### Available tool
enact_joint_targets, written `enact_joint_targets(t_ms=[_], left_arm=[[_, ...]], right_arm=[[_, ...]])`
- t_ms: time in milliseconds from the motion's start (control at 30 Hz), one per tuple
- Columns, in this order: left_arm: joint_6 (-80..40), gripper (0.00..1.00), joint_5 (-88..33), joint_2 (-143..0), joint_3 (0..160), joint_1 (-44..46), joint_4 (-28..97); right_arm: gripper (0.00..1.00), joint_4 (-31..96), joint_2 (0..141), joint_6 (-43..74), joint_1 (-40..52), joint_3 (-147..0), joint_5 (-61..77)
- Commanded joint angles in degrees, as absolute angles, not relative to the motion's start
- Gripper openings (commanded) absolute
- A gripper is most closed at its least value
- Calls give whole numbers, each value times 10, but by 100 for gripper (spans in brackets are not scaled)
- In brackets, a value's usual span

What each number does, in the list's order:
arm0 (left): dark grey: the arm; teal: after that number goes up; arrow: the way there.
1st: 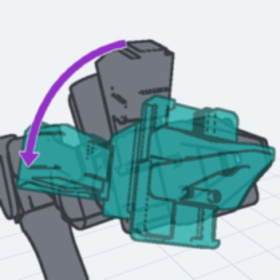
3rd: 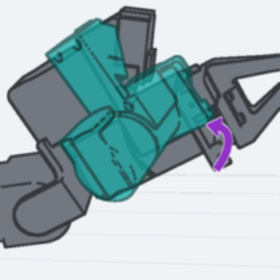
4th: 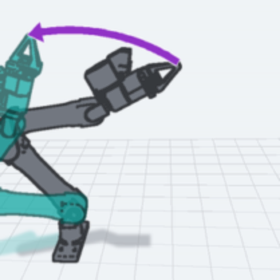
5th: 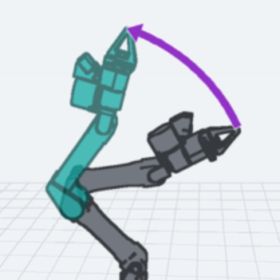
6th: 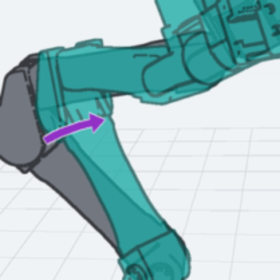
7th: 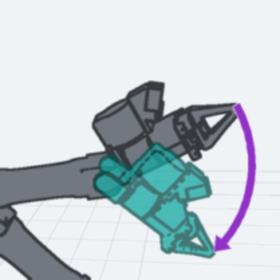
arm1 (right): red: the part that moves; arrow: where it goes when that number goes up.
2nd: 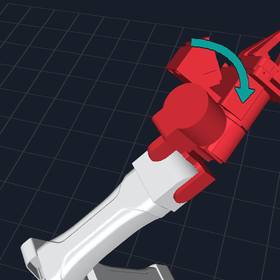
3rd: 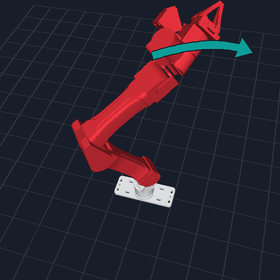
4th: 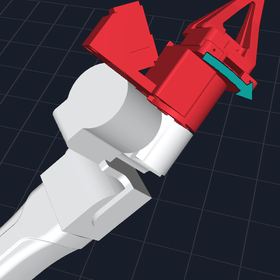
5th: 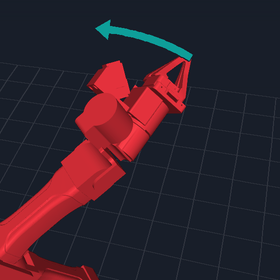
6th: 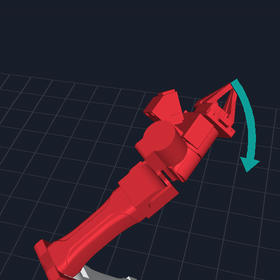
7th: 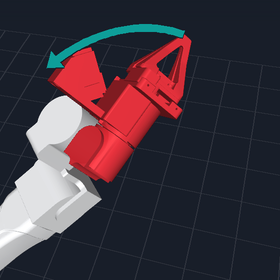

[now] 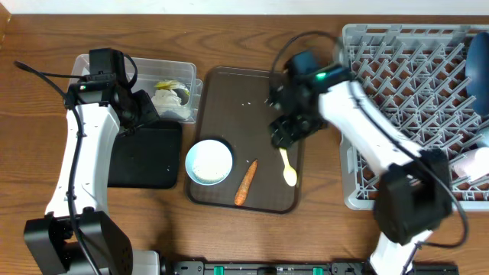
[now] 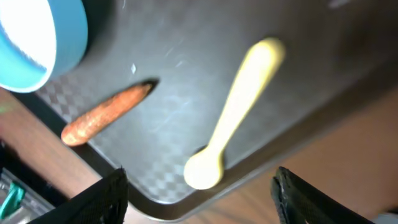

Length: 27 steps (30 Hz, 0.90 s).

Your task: Sort waste into correct bins and load items into the dishwasher rack

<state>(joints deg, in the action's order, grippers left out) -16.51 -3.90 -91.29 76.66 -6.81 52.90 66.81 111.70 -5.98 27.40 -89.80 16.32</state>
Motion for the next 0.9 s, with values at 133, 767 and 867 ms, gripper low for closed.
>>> enact_joint_targets(t_ms=[133, 767, 867], left_arm=[[-167, 57, -36, -901, 771, -69, 530], [-168, 57, -36, -901, 771, -69, 529], [-168, 57, -36, -901, 771, -69, 529]], right_arm=[[69, 677, 1155, 24, 320, -850, 161], [68, 580, 1154, 85, 323, -712, 105], [61, 581, 1154, 115, 323, -708, 79]])
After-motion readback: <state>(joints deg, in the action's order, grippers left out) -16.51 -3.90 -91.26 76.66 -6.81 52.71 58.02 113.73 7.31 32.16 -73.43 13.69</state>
